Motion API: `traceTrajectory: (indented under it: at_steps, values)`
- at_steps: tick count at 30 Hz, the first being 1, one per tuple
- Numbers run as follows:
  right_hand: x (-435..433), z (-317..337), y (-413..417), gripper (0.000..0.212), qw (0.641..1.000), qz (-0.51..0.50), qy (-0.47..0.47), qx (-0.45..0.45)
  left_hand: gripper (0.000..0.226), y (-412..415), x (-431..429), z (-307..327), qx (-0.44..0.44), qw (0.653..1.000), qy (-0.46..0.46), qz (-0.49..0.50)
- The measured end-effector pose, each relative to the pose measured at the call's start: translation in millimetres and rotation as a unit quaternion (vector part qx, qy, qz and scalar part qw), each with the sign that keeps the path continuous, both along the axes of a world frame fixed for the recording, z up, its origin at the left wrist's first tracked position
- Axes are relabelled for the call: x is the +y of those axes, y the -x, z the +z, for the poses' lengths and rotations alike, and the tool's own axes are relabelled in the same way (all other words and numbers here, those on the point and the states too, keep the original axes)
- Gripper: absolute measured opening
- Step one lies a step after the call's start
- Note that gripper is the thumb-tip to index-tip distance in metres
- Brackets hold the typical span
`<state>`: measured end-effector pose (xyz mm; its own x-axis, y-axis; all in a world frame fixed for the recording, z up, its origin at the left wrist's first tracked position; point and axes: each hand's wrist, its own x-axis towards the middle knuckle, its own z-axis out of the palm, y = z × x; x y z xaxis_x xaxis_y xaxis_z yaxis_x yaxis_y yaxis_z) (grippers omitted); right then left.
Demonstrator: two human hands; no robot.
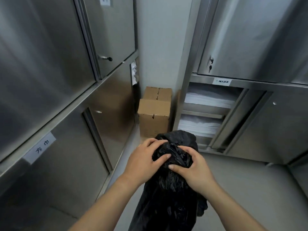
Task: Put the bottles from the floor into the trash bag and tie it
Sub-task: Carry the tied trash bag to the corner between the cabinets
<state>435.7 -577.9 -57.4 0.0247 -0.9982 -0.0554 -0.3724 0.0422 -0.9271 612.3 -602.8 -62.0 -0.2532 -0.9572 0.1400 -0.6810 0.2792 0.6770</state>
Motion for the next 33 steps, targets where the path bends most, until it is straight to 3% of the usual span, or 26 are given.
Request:
traceTrajectory:
  at_steps: [6, 10, 14, 19, 24, 33]
  values:
    - [-111.3, -1.1, 14.9, 0.053, 1.000, 0.002, 0.006, -0.029, 0.044, 13.0, -108.7, 9.2, -0.020, 1.000, -0.001, 0.001]
    - [-189.1, 6.7, 11.8, 0.049, 0.998, 0.028, 0.021, -0.049, 0.058, 3.2, -175.7, 18.5, -0.035, 0.999, 0.009, 0.034]
    - [-263.7, 21.7, 0.8, 0.050, 0.998, 0.039, 0.044, -0.032, 0.068, -18.6, -224.6, 19.6, -0.041, 0.996, 0.004, 0.083]
    - [-353.3, 47.8, -10.0, 0.050, 0.997, 0.026, 0.065, -0.028, 0.064, -44.9, -298.4, 32.1, -0.049, 0.994, 0.024, 0.094]
    - [-428.6, 69.2, -15.0, 0.047, 0.992, -0.046, 0.120, -0.003, 0.055, -59.7, -384.9, 34.0, -0.051, 0.997, 0.031, 0.048]
    - [-514.5, 100.6, -13.0, 0.039, 0.968, -0.175, 0.180, 0.018, 0.050, -57.5, -505.9, 6.4, -0.003, 0.996, -0.042, -0.080]
